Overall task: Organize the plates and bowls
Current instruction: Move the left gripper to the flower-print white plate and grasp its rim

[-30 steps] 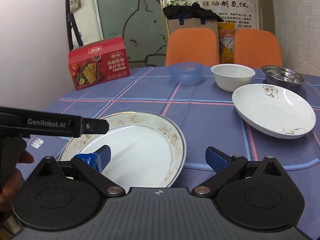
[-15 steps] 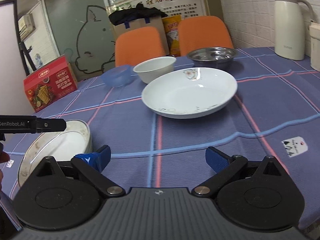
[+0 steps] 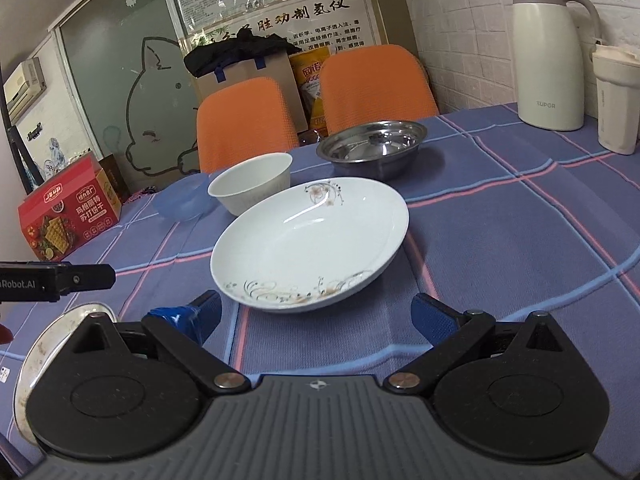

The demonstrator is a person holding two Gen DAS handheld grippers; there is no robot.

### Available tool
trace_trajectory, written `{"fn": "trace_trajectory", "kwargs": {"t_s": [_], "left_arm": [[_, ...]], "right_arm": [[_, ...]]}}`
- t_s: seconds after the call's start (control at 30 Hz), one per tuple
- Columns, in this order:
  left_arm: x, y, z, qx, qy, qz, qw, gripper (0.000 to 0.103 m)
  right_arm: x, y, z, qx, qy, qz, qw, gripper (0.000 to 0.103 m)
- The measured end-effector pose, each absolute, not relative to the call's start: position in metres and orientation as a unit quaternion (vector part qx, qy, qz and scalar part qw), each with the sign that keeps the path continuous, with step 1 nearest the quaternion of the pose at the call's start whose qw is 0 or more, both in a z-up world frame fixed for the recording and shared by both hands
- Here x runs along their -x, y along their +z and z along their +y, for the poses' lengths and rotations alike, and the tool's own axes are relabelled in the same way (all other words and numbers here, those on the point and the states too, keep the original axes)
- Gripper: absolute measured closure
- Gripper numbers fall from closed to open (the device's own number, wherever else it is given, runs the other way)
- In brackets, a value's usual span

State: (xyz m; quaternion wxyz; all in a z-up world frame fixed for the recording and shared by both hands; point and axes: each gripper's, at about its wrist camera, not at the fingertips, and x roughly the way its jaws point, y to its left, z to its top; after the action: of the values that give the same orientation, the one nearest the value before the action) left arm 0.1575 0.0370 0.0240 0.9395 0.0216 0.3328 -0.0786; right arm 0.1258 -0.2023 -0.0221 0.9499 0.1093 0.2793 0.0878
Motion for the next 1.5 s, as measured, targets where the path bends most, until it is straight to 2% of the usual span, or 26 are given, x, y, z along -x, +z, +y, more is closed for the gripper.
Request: {"fn": "trace_trajectory", "kwargs": {"t_s": [0.4,0.9,1.13,1.37,1.43,1.47,1.5], "left_arm": [[-0.222,0.018,-0.001,-0.056,-0.081,0.373,0.923,0.021],[-0.298,-0.027,-0.034,0.010,-0.124,0.456,0.882,0.021],[-0.299,-0.032,-0.046,-0.007,-0.125,0.442,0.888,0.021],[-0.297,-0.033,-0.049,-0.002,-0.115,0.435,0.893,0.021],[-0.296,-0.033,-0.053,-0.003,-0.117,0.434,0.893,0.022],[-0.294,-0.033,-0.056,-0.004,-0.124,0.433,0.893,0.026],[-0.292,-0.032,-0.059,-0.004,-0.136,0.433,0.891,0.035]], "right_arm": [[-0.202,-0.028,-0.235,-0.092,0.064,0.295,0.949,0.014],[-0.231,-0.040,-0.216,-0.057,0.105,0.336,0.934,0.014],[-0.231,-0.046,-0.202,0.004,0.101,0.338,0.936,0.013],[-0.229,-0.048,-0.200,0.001,0.097,0.326,0.940,0.012],[-0.228,-0.048,-0.193,0.005,0.111,0.329,0.938,0.012],[-0.228,-0.048,-0.188,0.008,0.110,0.329,0.938,0.012],[-0.228,-0.048,-0.186,0.002,0.102,0.330,0.938,0.011]]}}
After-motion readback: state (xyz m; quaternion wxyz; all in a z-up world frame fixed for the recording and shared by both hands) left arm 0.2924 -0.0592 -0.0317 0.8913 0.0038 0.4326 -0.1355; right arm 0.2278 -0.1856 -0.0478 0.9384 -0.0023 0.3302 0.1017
